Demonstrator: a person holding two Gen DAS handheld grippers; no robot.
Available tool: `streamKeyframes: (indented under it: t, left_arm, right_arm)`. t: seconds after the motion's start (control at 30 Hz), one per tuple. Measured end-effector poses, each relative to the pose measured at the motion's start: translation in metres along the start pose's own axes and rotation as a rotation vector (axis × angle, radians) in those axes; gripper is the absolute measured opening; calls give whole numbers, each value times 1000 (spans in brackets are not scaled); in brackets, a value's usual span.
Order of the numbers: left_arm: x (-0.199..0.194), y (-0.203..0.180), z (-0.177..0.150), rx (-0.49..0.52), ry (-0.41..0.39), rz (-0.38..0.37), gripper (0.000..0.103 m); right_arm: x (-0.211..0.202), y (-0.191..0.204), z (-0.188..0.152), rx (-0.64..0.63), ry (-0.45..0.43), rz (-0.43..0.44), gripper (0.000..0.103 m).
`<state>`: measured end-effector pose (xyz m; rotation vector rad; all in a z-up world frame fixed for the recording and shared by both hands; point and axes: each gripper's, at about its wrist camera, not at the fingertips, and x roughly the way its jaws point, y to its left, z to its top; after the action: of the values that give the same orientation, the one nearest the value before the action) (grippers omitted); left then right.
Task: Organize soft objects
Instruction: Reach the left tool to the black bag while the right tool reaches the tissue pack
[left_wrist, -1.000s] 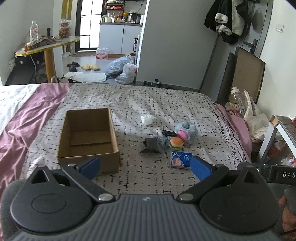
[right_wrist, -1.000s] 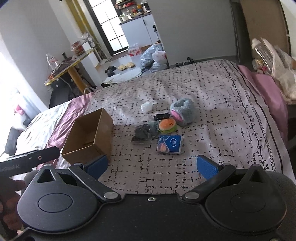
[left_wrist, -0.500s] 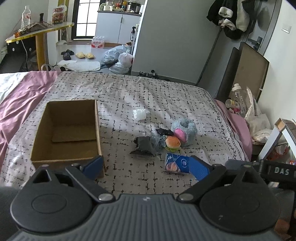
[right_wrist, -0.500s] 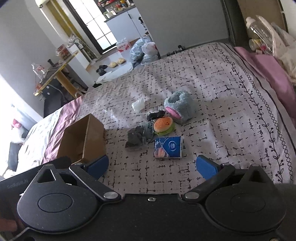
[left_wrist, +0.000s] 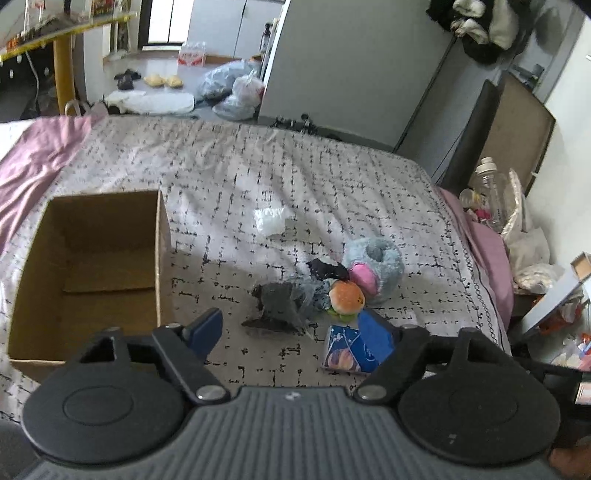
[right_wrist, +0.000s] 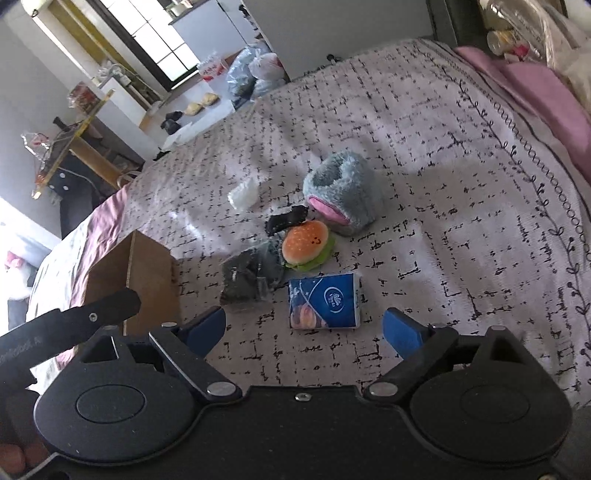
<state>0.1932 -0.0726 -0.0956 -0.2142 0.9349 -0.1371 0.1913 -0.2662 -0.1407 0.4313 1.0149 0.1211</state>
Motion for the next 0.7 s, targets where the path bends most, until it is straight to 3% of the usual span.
streamKeyframes:
  t: [0.17,0.7]
  left_arm:
    - [32,6,7,-23,60,3,73]
    - [126,17,5,-87,210,29,73]
  right_arm:
    - [27,-5,1,8,34,-30,92]
    - [87,0,3,-55,109,-94,92]
